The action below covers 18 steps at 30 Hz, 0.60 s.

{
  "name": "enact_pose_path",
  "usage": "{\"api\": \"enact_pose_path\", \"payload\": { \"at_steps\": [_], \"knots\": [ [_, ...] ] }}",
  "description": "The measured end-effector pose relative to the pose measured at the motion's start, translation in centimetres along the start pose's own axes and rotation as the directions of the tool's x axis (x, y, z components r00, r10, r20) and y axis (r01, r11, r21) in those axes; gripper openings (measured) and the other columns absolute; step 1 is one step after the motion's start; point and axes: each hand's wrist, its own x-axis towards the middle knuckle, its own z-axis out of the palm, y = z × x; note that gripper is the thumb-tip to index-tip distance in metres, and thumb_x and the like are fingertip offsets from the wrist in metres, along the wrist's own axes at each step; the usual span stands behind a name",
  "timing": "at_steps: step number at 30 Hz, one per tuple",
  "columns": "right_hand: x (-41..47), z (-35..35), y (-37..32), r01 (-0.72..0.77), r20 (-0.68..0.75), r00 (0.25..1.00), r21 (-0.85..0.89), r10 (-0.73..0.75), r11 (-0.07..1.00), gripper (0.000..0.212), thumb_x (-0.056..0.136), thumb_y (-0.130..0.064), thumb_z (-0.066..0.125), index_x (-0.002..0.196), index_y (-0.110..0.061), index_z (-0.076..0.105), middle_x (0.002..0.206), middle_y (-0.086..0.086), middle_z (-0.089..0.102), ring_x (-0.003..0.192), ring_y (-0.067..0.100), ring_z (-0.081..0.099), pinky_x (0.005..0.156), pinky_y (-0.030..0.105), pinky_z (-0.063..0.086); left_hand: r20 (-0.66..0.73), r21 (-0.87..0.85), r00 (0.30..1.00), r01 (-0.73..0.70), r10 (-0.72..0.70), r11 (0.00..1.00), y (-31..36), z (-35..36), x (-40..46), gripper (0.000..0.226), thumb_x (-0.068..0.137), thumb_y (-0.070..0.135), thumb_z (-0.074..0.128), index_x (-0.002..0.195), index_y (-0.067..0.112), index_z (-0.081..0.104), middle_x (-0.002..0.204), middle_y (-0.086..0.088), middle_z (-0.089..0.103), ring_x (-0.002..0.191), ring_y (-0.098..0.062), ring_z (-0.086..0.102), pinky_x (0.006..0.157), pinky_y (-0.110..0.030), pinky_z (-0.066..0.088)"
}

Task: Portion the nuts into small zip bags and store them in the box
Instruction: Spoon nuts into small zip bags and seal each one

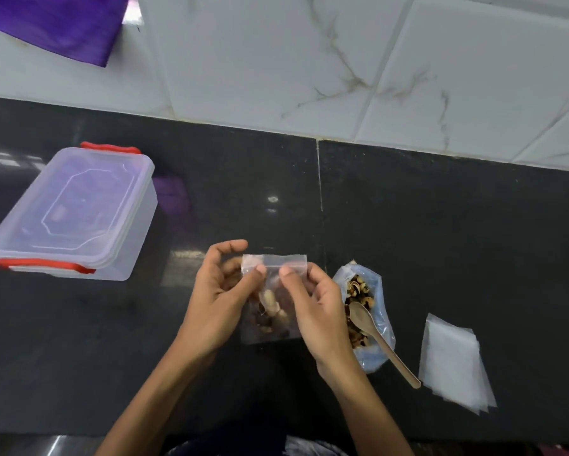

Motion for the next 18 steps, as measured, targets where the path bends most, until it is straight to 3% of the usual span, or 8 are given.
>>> {"api": "enact_pose_path", "payload": {
  "at_steps": [3, 7, 18],
  "knots": [
    [0.2, 0.5, 0.0, -0.002, 0.021, 1.000, 0.007, 0.002, 1.000, 0.011, 0.090, -0.018, 0.061, 0.094, -0.012, 0.068, 0.088, 0.009, 0.073, 0.083, 0.019, 0.070, 0.074, 0.028, 0.057, -0.024, 0.019, 1.000, -0.007, 0.008, 1.000, 0.3, -0.2, -0.3, 0.030, 0.090, -0.003, 0.055, 0.111, 0.018, 0.049, 0.067, 0.006, 0.066, 0.058, -0.007, 0.063, 0.053, -0.018, 0.053],
    [0.4, 1.3, 0.4, 0.025, 0.041, 0.999, -0.034, -0.023, 0.999, 0.014, 0.091, -0.021, 0.061, 0.092, -0.011, 0.070, 0.085, 0.011, 0.073, 0.083, 0.025, 0.070, 0.076, 0.038, 0.057, -0.055, 0.043, 0.999, 0.001, 0.002, 0.999, 0.4, -0.7, -0.5, 0.031, 0.090, -0.003, 0.056, 0.112, 0.018, 0.049, 0.063, 0.005, 0.065, 0.056, -0.007, 0.061, 0.051, -0.017, 0.051],
    [0.1, 3.9, 0.2, -0.025, 0.038, 0.999, 0.007, 0.025, 1.000, 0.016, 0.092, -0.020, 0.058, 0.097, -0.010, 0.069, 0.088, 0.011, 0.073, 0.087, 0.025, 0.070, 0.081, 0.042, 0.057, -0.144, -0.046, 0.986, 0.077, -0.082, 0.996, 1.4, -2.1, -1.1, 0.030, 0.089, 0.001, 0.059, 0.109, 0.020, 0.049, 0.088, -0.010, 0.070, 0.071, -0.016, 0.069, 0.060, -0.024, 0.056]
  ]
}}
